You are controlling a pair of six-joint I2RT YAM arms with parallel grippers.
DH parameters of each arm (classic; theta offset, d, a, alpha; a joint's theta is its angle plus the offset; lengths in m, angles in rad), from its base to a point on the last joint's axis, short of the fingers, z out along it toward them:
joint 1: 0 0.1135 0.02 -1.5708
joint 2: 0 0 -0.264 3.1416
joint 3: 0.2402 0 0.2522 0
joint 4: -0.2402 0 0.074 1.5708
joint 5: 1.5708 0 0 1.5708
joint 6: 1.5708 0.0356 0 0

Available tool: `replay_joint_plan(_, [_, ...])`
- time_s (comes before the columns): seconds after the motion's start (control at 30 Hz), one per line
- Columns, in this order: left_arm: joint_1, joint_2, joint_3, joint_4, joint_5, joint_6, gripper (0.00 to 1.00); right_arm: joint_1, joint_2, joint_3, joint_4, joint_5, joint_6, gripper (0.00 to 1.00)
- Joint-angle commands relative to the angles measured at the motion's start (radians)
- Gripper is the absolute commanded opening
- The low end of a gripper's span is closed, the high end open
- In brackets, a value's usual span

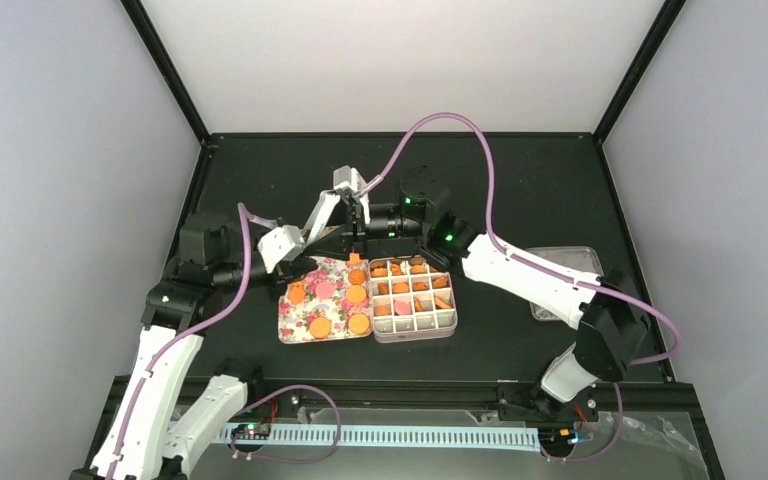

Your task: Pack the cookies

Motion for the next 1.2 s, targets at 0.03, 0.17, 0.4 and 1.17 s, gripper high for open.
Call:
replay_joint_plan(0.03, [0.005, 0.003, 0.003, 0.078, -0.086, -0.058, 0.02, 0.042, 0.015, 0.012, -0.009, -0.056, -0.029, 0.58])
replay_joint_plan(0.17, [0.005, 0.0, 0.004, 0.07, -0.046, -0.059, 0.01, 0.042, 0.014, 0.016, -0.007, -0.047, -0.031, 0.51])
replay_joint_plan(0.4, [0.005, 0.0, -0.002, 0.02, -0.003, -0.024, 0.01, 0.039, -0.002, 0.034, -0.024, -0.044, -0.056, 0.57])
replay_joint_plan(1.17, [0.005, -0.005, 0.015, -0.088, 0.018, 0.077, 0.02, 0.002, 0.03, 0.227, -0.389, -0.226, -0.224, 0.49])
